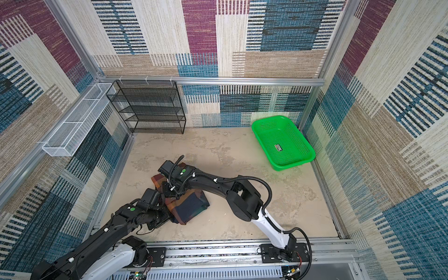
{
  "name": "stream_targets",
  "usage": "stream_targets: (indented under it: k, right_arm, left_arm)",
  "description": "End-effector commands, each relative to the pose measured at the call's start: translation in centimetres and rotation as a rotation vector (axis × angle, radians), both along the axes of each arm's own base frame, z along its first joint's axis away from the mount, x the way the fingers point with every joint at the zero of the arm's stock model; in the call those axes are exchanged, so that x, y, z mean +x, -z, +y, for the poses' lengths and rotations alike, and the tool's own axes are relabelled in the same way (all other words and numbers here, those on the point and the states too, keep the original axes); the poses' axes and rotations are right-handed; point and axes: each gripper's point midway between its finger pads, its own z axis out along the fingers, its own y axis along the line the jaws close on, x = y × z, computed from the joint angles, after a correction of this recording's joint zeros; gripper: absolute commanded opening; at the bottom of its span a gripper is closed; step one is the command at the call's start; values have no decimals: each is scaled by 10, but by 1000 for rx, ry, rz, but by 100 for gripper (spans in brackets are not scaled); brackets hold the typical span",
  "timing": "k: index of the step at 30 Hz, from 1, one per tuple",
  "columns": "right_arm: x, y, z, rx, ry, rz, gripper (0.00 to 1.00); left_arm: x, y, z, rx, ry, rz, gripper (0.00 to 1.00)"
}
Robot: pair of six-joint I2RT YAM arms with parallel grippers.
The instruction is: Fold and stack the long sleeve shirts
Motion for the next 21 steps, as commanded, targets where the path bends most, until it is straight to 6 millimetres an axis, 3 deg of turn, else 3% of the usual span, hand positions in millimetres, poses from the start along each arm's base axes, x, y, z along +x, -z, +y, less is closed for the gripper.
stream_targets:
  k: [1, 5, 9, 12, 15, 18, 21]
  right_arm:
    - [3, -32, 3, 63, 5, -36, 42]
    - [14, -71, -9, 79, 12, -122, 45]
    - [37, -89, -52, 25, 50, -225, 46]
    - [55, -67, -104, -40, 107, -233, 46]
    - [53, -38, -143, -59, 140, -218, 44]
    - [38, -6, -156, -85, 136, -178, 41]
    - [14, 20, -147, -72, 103, -110, 39]
  left_arm:
    - [-8, -13, 8, 30, -14, 11, 30]
    - [-10, -32, 11, 9, -51, -32, 30]
    - [-8, -46, 18, 42, -63, -49, 31]
    - [-3, -49, 18, 67, -53, -34, 30]
    - [4, -57, 18, 96, -38, -28, 30]
    - [12, -67, 19, 112, -33, -49, 31]
    - [16, -69, 19, 115, -25, -50, 31]
